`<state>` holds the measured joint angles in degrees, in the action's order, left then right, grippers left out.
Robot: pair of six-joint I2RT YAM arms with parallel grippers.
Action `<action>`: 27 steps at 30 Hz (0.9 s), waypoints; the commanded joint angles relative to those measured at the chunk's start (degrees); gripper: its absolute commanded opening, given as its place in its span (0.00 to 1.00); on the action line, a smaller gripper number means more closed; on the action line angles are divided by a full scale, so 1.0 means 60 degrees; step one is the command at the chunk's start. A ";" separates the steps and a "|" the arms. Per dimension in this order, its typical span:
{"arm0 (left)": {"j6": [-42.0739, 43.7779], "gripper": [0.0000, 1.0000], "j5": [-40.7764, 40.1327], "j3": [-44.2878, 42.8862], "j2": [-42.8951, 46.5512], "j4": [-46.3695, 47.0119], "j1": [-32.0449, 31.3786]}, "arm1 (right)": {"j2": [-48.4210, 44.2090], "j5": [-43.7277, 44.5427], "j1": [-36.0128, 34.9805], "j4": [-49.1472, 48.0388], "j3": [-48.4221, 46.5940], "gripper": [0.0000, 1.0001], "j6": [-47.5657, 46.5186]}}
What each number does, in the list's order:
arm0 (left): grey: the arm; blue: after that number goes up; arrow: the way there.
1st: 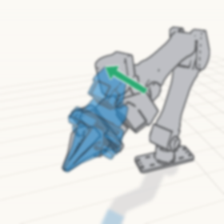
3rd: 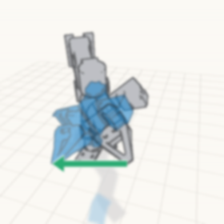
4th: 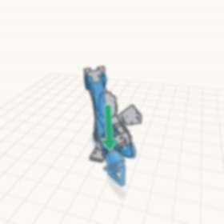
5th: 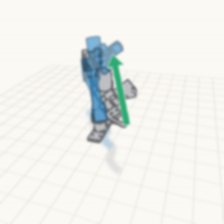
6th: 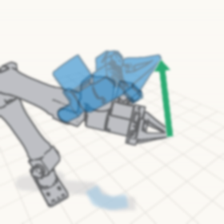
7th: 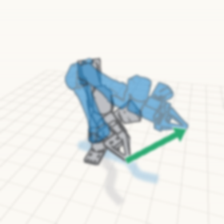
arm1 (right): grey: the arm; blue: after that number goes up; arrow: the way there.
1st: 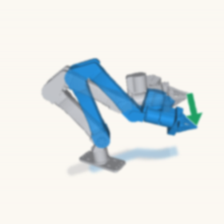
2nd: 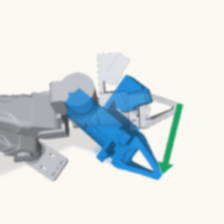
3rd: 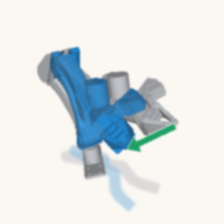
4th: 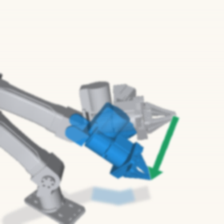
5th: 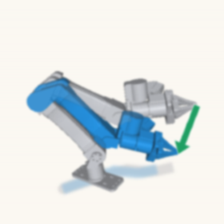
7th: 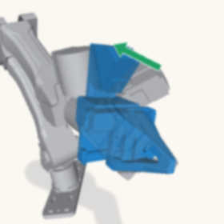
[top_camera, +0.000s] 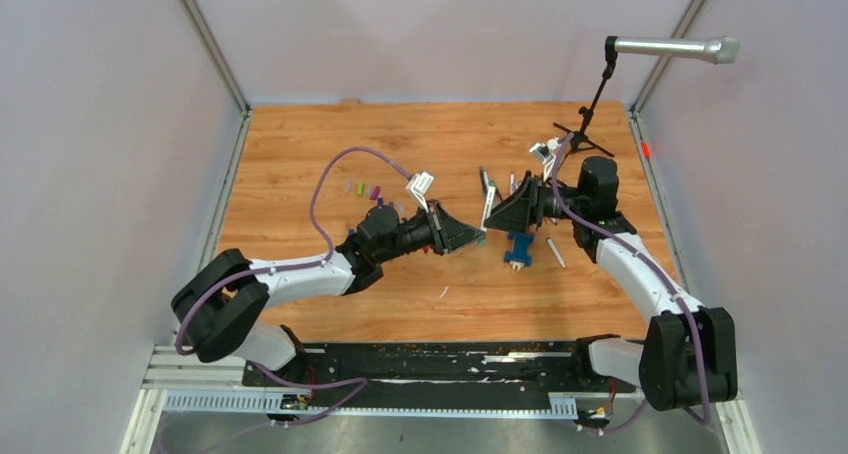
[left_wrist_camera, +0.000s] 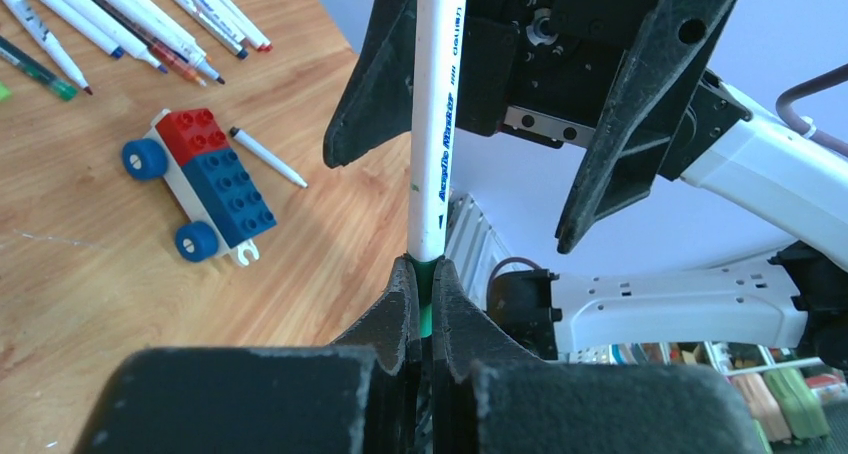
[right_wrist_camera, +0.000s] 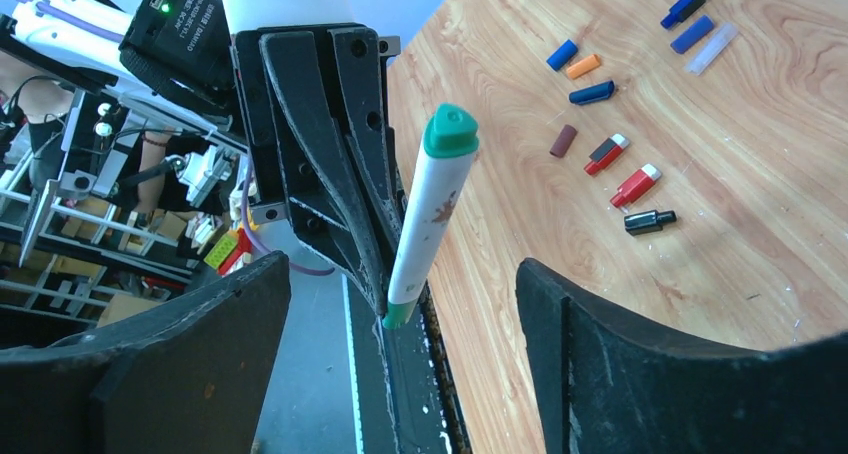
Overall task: Open the pen caps
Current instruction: Pick up the pen from the center of the board.
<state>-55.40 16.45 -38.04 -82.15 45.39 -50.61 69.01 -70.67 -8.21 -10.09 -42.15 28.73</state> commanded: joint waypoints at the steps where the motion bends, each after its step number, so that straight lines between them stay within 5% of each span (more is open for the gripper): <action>1: -0.0157 0.00 0.0030 -0.0198 -0.0105 0.0683 -0.0158 | 0.0110 0.0156 -0.0159 -0.0780 -0.0021 0.78 0.0807; 7: -0.0035 0.00 0.0035 -0.0364 -0.0192 0.0453 -0.0327 | 0.0382 0.0303 -0.0237 -0.1090 -0.0079 0.58 0.1463; 9: -0.0011 0.00 0.0007 -0.0363 -0.0206 0.0399 -0.0376 | 0.0396 0.0370 -0.0244 -0.1247 -0.0068 0.38 0.1598; 11: 0.0007 0.00 -0.0041 -0.0320 -0.0222 0.0355 -0.0411 | 0.0391 0.0382 -0.0230 -0.1500 0.0000 0.05 0.1723; 12: -0.0003 0.00 -0.0058 -0.0300 -0.0237 0.0334 -0.0409 | 0.0361 0.0383 -0.0229 -0.1523 0.0018 0.00 0.1740; 16: -0.0086 0.19 -0.0054 -0.0255 -0.0231 0.0307 -0.0407 | 0.0198 0.0317 -0.0229 -0.1614 0.0102 0.00 0.1681; 21: -0.0085 0.71 0.0190 -0.0341 -0.0280 0.0297 -0.0409 | 0.0084 0.0267 -0.0236 -0.1681 0.0183 0.00 0.1690; 27: -0.0422 0.75 0.0929 -0.0493 -0.1001 0.1073 -0.0412 | 0.0064 0.0225 -0.0229 -0.1724 0.0206 0.00 0.1751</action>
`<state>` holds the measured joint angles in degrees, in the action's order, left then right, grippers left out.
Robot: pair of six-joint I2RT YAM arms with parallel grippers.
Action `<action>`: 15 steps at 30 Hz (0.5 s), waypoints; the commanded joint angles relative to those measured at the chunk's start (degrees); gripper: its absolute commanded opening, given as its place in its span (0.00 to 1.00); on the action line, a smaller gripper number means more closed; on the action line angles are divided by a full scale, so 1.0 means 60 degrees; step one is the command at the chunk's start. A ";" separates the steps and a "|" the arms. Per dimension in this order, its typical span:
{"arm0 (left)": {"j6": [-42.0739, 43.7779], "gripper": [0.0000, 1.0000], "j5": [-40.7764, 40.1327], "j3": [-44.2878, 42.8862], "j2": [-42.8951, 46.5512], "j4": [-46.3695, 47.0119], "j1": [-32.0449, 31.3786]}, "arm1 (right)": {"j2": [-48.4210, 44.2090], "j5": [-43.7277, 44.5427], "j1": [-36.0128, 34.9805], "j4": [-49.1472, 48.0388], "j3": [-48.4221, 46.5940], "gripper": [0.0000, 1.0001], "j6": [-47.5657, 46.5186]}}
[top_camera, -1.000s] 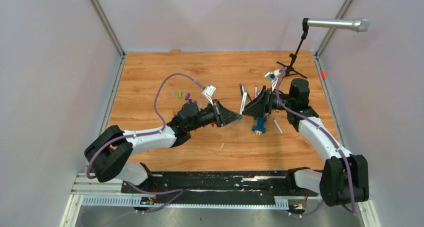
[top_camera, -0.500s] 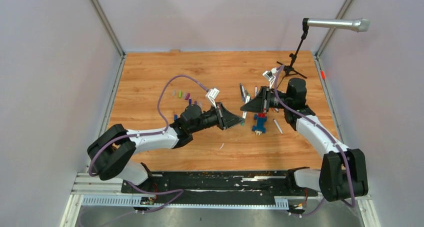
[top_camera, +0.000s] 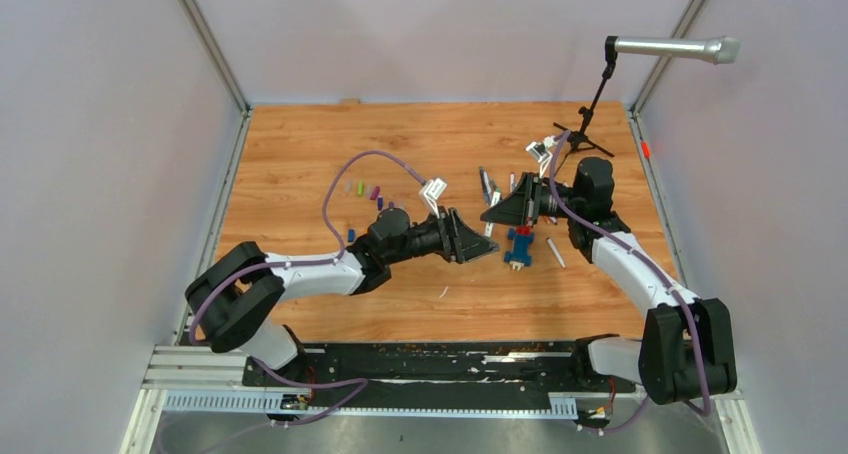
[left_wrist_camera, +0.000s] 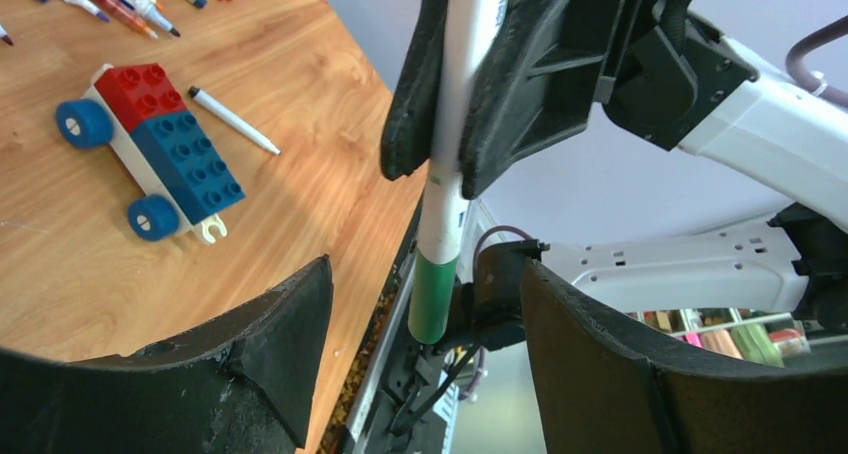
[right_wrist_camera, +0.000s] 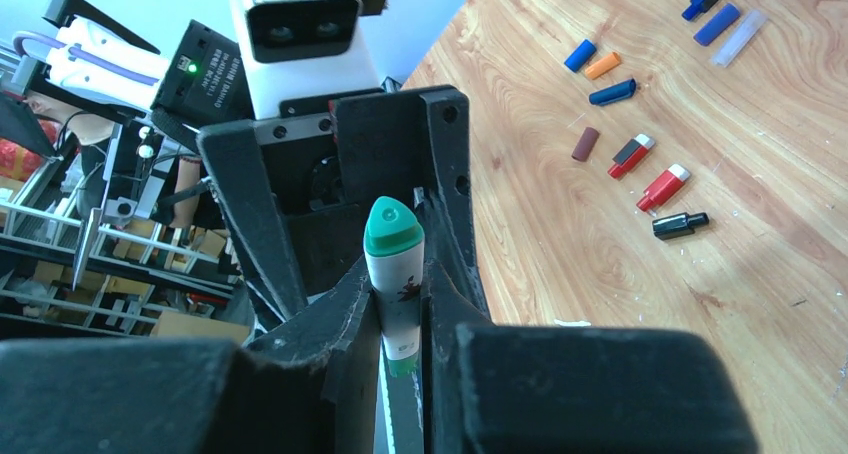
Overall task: Open the pen caps
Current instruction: Pick up the pen from the center of the board.
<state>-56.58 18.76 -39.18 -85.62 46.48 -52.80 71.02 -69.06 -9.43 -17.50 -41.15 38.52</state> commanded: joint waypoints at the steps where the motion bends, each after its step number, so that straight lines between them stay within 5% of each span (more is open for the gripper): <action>1: -0.0361 0.72 0.0569 -0.0297 -0.0559 0.1122 -0.0048 | -0.0271 -0.0048 -0.0025 -0.0496 0.0045 0.00 0.0148; 15: -0.0854 0.41 0.0726 -0.0515 -0.1183 0.2048 -0.0048 | -0.0150 0.0120 -0.0025 -0.0332 0.0155 0.00 0.0071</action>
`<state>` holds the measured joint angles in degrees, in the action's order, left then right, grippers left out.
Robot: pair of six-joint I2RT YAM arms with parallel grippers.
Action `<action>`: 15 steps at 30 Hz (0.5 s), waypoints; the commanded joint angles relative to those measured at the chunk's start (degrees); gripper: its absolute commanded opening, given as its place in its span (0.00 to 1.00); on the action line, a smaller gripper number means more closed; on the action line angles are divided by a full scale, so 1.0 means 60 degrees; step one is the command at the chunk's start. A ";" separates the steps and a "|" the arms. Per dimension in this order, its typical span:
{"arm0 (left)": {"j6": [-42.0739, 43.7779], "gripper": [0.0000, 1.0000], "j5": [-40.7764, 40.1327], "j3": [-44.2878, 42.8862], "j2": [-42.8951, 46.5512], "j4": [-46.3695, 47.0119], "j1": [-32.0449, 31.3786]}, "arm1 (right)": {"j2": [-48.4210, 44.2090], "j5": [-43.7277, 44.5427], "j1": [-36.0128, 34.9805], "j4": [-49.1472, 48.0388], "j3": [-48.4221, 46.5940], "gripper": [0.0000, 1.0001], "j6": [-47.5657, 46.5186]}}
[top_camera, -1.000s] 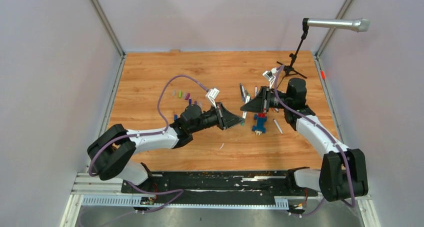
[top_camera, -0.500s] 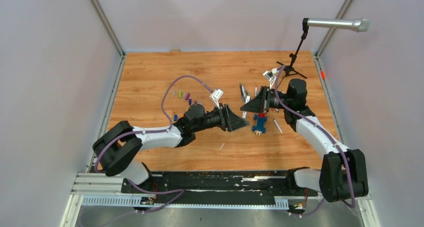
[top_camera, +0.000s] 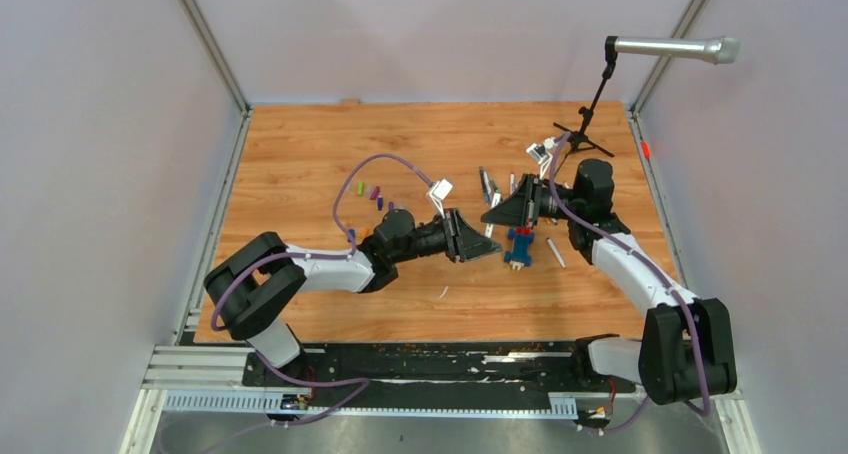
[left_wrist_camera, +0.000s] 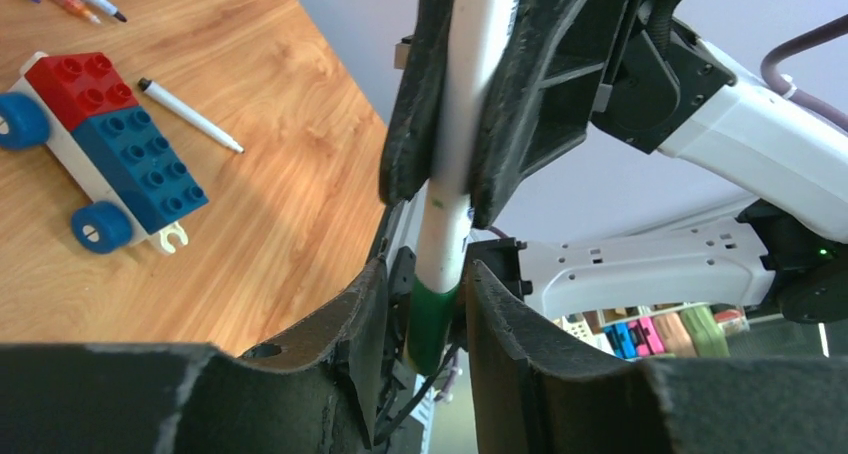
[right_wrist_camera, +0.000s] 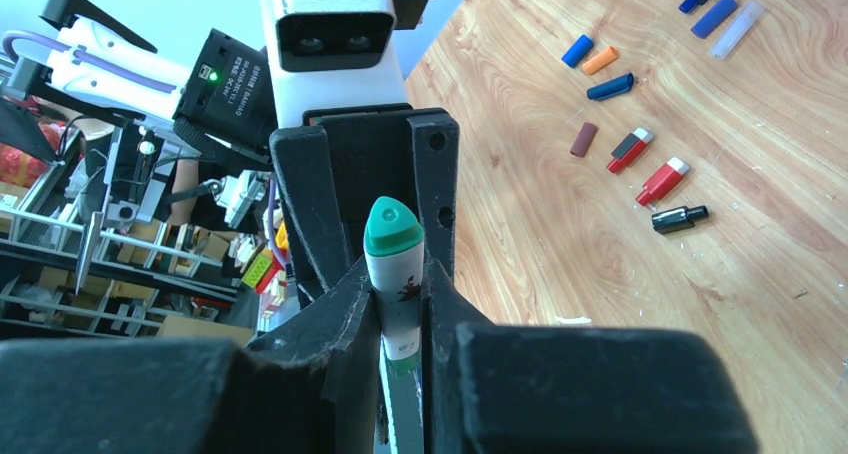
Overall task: Open the pen caps
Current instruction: Pick up the pen from the center of the board, then open the pen cap from the pen.
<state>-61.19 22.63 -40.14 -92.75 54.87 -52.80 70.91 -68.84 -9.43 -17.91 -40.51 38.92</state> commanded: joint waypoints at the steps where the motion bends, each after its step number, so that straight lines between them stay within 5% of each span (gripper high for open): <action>1: -0.0111 0.36 0.0094 -0.0376 -0.0003 0.0643 -0.0039 | -0.0112 0.0083 -0.0036 -0.0266 0.0049 0.00 0.0011; 4: -0.0164 0.03 0.0343 -0.0469 -0.0126 0.0668 -0.0041 | -0.0041 0.0077 -0.0032 -0.0253 -0.0042 0.00 0.0045; 5: -0.0270 0.00 0.0505 -0.0505 -0.0215 0.0695 -0.0048 | 0.0006 0.0069 -0.0026 -0.0252 -0.0107 0.00 0.0034; 9: -0.0685 0.00 0.1108 -0.0337 -0.0500 0.1012 -0.0048 | 0.0821 -0.0396 0.0015 0.0240 -0.1738 0.00 -0.0422; 13: -0.0675 0.00 0.1578 0.0246 -0.0231 0.0957 -0.0088 | 0.2355 -0.0196 0.0292 0.3503 -0.5363 0.00 -0.2483; 15: -0.0427 0.00 0.1668 0.0556 0.0150 0.0566 -0.0149 | 0.2768 0.0185 0.0385 0.3653 -0.6674 0.00 -0.2490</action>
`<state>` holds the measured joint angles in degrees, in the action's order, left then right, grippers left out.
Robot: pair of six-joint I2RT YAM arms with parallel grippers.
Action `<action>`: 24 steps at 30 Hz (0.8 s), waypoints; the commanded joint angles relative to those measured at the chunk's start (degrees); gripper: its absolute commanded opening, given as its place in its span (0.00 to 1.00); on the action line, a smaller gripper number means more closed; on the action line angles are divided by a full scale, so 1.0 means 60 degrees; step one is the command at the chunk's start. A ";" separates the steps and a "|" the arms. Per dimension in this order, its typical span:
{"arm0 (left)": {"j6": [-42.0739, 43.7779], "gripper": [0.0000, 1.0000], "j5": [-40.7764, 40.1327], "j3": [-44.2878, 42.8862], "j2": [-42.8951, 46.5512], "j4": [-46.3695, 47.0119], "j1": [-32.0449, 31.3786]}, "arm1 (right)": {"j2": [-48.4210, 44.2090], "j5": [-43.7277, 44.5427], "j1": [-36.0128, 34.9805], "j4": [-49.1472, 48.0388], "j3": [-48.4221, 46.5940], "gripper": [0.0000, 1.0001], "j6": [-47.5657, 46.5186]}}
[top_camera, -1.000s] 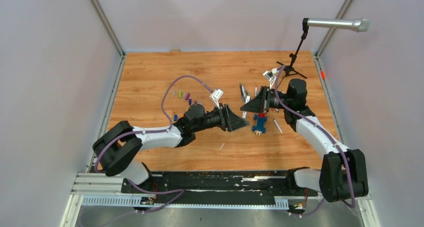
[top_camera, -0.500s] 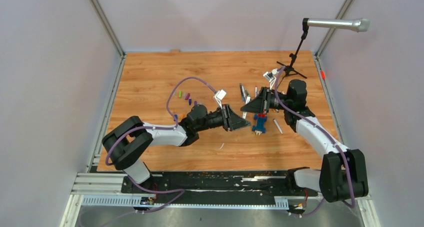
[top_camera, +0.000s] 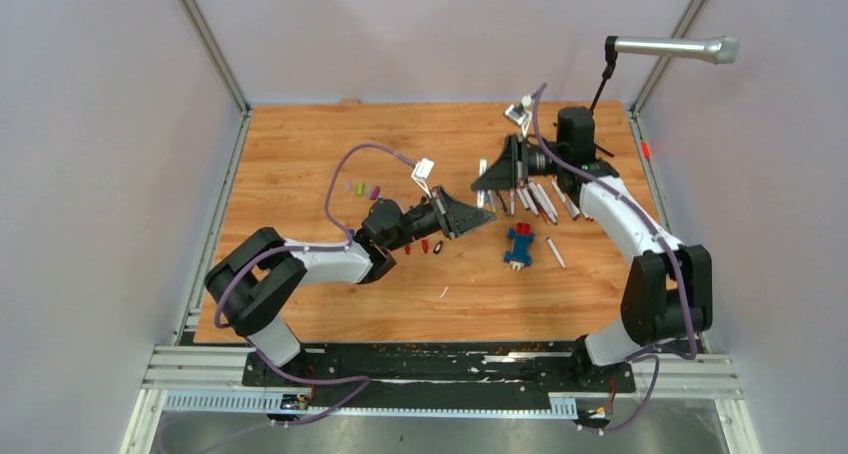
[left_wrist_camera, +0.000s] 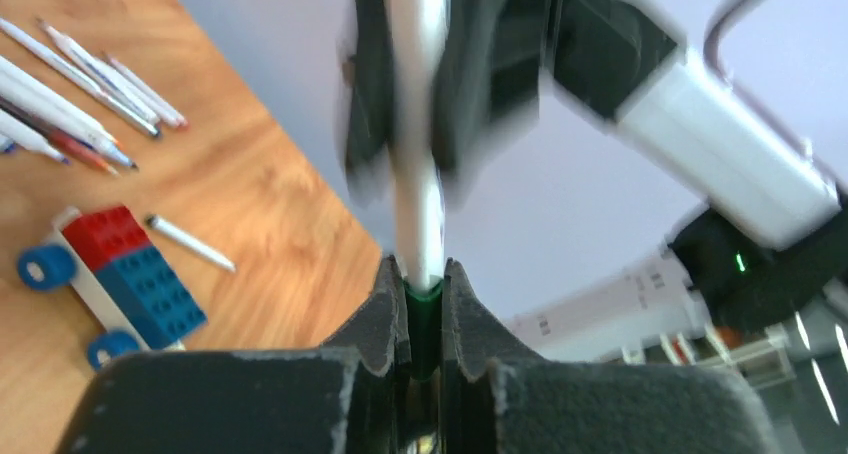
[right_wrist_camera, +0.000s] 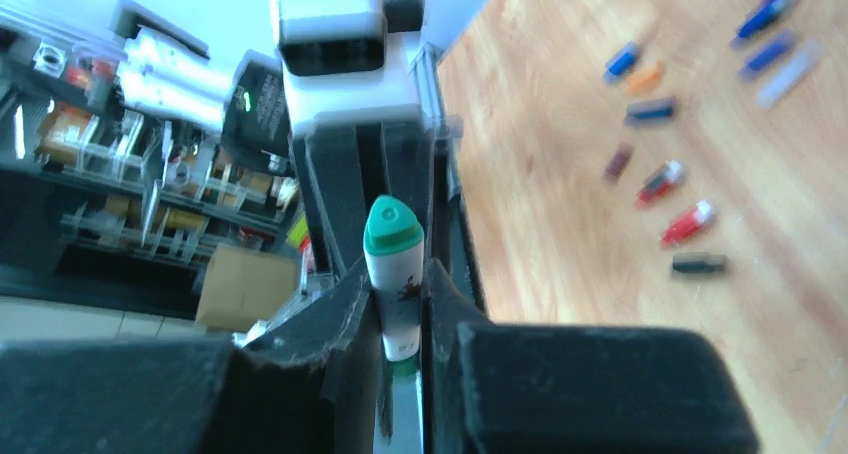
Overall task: Open the pen caps
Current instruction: Open the pen cap from the pen.
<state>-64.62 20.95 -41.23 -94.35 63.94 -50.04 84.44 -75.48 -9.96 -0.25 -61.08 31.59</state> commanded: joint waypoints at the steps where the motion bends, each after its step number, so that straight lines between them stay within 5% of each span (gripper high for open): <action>1: 0.0288 0.00 0.1977 0.0872 0.0592 -0.1176 -0.0661 | 0.0644 0.1458 0.0497 0.0418 -0.3675 0.00 -0.0985; 6: 0.0713 0.00 0.1895 0.1524 0.1150 -0.1763 -0.1031 | 0.0992 0.2029 0.0500 0.0124 -0.4824 0.00 -0.0452; 11: 0.0720 0.00 0.1435 0.2093 0.1311 -0.1481 -0.1094 | 0.0270 0.1841 0.0547 0.0416 -0.3695 0.00 -0.1543; 16: 0.3041 0.00 -0.0098 0.1377 0.2623 -0.5465 -0.1093 | -0.1283 0.2694 0.1009 0.3089 -0.1507 0.00 -0.5966; 21: 0.4998 0.00 -0.3517 0.0462 0.4217 -0.9651 -0.1093 | -0.2344 0.3999 0.2509 0.5165 0.0062 0.00 -0.8515; 24: 0.5502 0.00 -0.5530 0.0432 0.5129 -1.0800 -0.1093 | -0.2271 0.5088 0.3240 0.6221 0.0515 0.00 -0.9718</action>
<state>-41.39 7.51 -36.69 -70.19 15.97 -56.86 71.72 -54.43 4.73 25.76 -60.62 -10.31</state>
